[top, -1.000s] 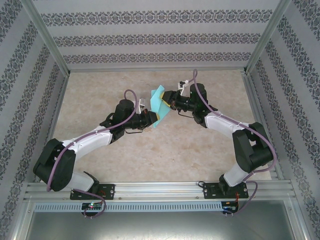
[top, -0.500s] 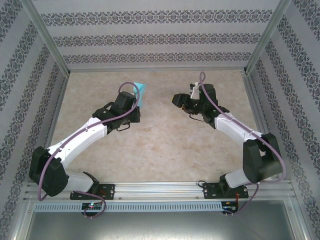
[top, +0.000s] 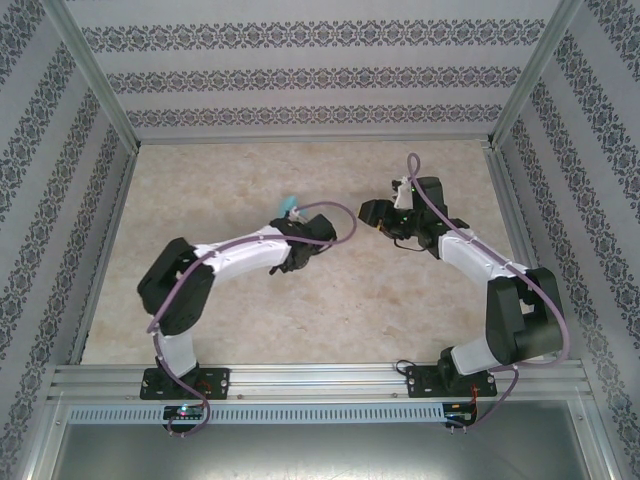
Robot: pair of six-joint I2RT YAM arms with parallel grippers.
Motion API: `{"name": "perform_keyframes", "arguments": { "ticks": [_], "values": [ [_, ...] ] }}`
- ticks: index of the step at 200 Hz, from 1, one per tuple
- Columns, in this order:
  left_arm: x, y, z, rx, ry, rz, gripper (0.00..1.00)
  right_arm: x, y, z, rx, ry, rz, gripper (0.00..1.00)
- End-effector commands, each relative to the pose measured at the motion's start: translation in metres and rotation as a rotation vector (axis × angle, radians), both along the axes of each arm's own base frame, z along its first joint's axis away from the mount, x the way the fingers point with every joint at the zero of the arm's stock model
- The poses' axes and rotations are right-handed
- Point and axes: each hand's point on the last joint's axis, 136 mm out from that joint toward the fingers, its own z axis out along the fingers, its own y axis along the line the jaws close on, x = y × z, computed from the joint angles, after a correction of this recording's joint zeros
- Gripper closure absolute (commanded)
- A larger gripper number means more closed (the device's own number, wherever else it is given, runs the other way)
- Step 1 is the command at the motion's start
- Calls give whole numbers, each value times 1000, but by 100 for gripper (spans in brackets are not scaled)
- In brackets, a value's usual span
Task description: Fold a paper plane with a square sheet of paper (pick it up from the middle)
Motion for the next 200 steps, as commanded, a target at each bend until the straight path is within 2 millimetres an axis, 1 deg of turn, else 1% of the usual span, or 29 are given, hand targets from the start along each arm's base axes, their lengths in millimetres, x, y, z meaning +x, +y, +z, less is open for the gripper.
{"name": "perform_keyframes", "arguments": {
  "ticks": [1, 20, 36, 50, 71, 97, 120, 138, 144, 161, 172, 180, 200],
  "values": [
    [-3, -11, -2, 109, 4, -74, 80, 0, -4, 2, 47, -27, 44, 45],
    [-9, -32, -19, 146, 34, -143, 78, 0, -9, -4, 59, -14, 39, 46],
    [-15, -45, -35, 155, 68, -181, 76, 1, -11, -5, 68, -12, 37, 45],
    [-20, -54, -44, 148, 87, -208, 72, 3, -14, -4, 70, -15, 31, 45],
    [-27, -67, -50, 107, 113, -240, 63, 2, -14, -4, 72, -15, 38, 45],
    [-36, -84, -50, 13, 152, -274, 51, 1, -13, -7, 80, -6, 47, 44],
    [-48, -103, -42, -143, 201, -319, 44, -3, -10, -11, 87, 8, 54, 44],
    [-61, -120, -28, -284, 243, -363, 38, -8, -4, -14, 86, 16, 68, 44],
    [-65, -123, -24, -318, 252, -370, 34, -9, -2, -14, 86, 18, 71, 44],
    [-76, -133, -6, -426, 273, -398, 32, -13, 3, -15, 88, 22, 77, 44],
    [-82, -136, 7, -491, 279, -405, 31, -14, 7, -15, 83, 20, 82, 45],
    [-84, -135, 15, -528, 280, -399, 31, -15, 11, -14, 80, 22, 85, 45],
    [-85, -123, 36, -622, 268, -359, 31, -19, 24, -9, 83, 10, 106, 48]
  ]
}}
